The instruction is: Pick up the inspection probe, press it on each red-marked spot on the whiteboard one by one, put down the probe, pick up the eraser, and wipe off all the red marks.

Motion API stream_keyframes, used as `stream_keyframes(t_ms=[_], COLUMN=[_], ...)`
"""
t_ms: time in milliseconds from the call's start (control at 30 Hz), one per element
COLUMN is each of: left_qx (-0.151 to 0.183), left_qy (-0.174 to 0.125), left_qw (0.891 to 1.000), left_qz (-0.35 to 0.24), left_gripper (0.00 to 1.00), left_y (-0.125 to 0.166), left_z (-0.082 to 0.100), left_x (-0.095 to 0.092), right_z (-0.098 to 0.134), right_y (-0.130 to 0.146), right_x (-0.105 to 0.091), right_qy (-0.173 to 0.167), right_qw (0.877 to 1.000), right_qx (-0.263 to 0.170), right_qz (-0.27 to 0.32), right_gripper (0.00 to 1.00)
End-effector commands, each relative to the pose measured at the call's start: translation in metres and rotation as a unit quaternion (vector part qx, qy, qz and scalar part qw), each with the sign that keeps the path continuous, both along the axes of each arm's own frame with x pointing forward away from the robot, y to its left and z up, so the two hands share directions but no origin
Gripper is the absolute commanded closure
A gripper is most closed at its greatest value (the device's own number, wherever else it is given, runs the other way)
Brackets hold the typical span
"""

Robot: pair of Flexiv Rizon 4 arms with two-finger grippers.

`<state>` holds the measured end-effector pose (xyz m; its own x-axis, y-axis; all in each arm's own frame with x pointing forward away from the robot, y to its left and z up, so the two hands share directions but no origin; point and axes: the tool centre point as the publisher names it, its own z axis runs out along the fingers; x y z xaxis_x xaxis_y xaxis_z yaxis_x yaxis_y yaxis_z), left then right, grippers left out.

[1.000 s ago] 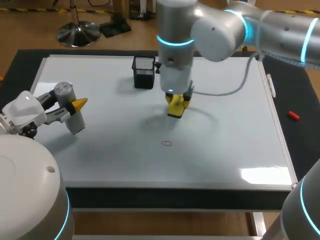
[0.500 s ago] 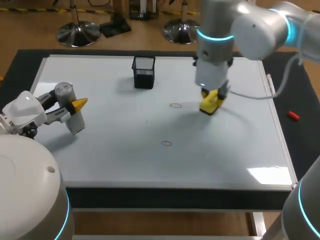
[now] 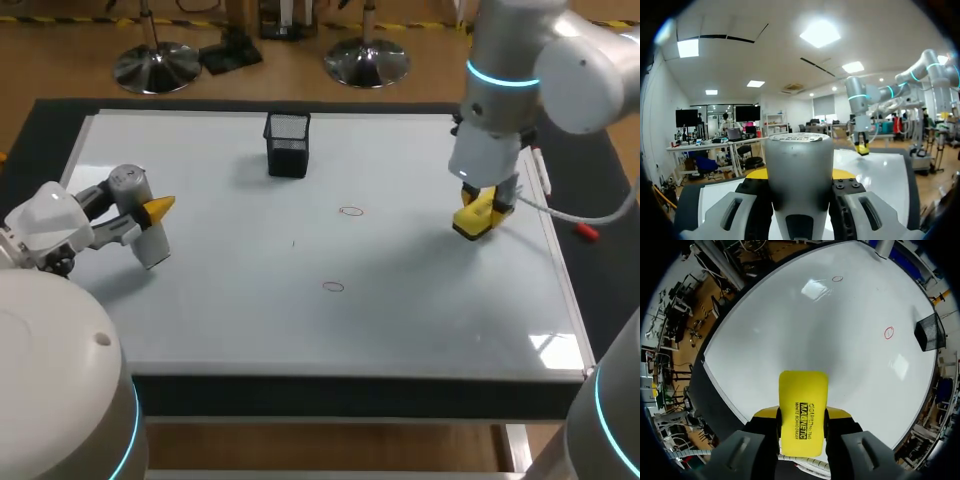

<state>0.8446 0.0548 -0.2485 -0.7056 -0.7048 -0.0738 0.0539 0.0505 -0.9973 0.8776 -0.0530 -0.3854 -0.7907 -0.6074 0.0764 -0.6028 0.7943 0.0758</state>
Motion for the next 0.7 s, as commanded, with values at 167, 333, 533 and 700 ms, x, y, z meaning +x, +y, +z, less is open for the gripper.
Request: stream_keyframes(t_ms=[167, 333, 533, 700], left_qx=[0.000, 0.000, 0.000, 0.000], left_qy=[-0.001, -0.001, -0.001, -0.001], left_qw=[1.000, 1.000, 1.000, 1.000], left_qz=[0.001, 0.001, 0.001, 0.001], left_gripper=[1.00, 1.00, 1.00, 1.00], left_y=[-0.0005, -0.0005, -0.0005, -0.0005], left_z=[0.0005, 0.0005, 0.0005, 0.0005], left_x=[0.0000, 0.0000, 0.0000, 0.0000], right_z=[0.0002, 0.0004, 0.0004, 0.0004], right_y=[-0.0182, -0.0196, -0.0196, -0.0196], right_x=[-0.0125, -0.0125, -0.0125, -0.0125], right_qy=[-0.020, -0.024, -0.024, -0.024], right_qw=[1.000, 1.000, 1.000, 1.000], right_qx=[0.017, 0.017, 0.017, 0.017], right_qz=[-0.009, -0.009, -0.009, -0.009], right_gripper=[1.00, 1.00, 1.00, 1.00])
